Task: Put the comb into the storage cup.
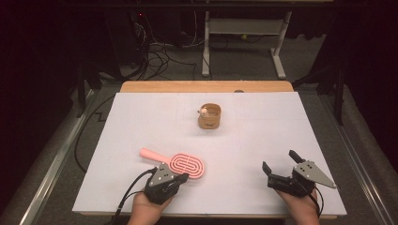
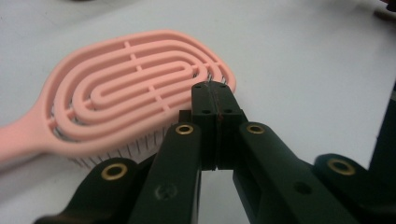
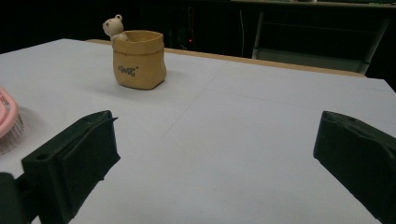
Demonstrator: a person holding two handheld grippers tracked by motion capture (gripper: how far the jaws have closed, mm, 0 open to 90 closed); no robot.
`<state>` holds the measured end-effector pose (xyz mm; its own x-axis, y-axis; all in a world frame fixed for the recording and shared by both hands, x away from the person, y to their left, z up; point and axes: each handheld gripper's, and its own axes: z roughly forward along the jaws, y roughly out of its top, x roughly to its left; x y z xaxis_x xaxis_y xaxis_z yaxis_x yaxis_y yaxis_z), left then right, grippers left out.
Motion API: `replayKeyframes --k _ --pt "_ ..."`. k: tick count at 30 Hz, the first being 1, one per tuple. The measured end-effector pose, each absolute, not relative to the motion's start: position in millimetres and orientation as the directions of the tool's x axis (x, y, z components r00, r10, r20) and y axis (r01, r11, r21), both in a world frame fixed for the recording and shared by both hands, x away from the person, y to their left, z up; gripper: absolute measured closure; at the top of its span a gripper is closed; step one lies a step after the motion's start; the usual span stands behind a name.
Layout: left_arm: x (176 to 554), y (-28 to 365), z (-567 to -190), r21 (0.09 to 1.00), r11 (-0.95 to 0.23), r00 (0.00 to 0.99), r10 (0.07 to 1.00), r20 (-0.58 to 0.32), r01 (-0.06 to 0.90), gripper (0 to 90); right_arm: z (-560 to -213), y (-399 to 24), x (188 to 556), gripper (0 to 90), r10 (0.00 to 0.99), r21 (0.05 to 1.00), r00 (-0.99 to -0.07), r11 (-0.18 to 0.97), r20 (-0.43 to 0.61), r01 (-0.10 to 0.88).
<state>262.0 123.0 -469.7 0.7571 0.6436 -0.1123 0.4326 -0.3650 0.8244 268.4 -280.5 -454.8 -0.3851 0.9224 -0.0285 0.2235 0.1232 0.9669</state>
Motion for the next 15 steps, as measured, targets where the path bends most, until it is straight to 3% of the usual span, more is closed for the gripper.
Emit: replayKeyframes --k 15 --pt "298 98 -460 0.824 -0.336 0.698 0.709 -0.098 0.457 88.7 -455 -284 269 0.1 0.925 0.968 -0.381 0.110 -0.016 0.227"
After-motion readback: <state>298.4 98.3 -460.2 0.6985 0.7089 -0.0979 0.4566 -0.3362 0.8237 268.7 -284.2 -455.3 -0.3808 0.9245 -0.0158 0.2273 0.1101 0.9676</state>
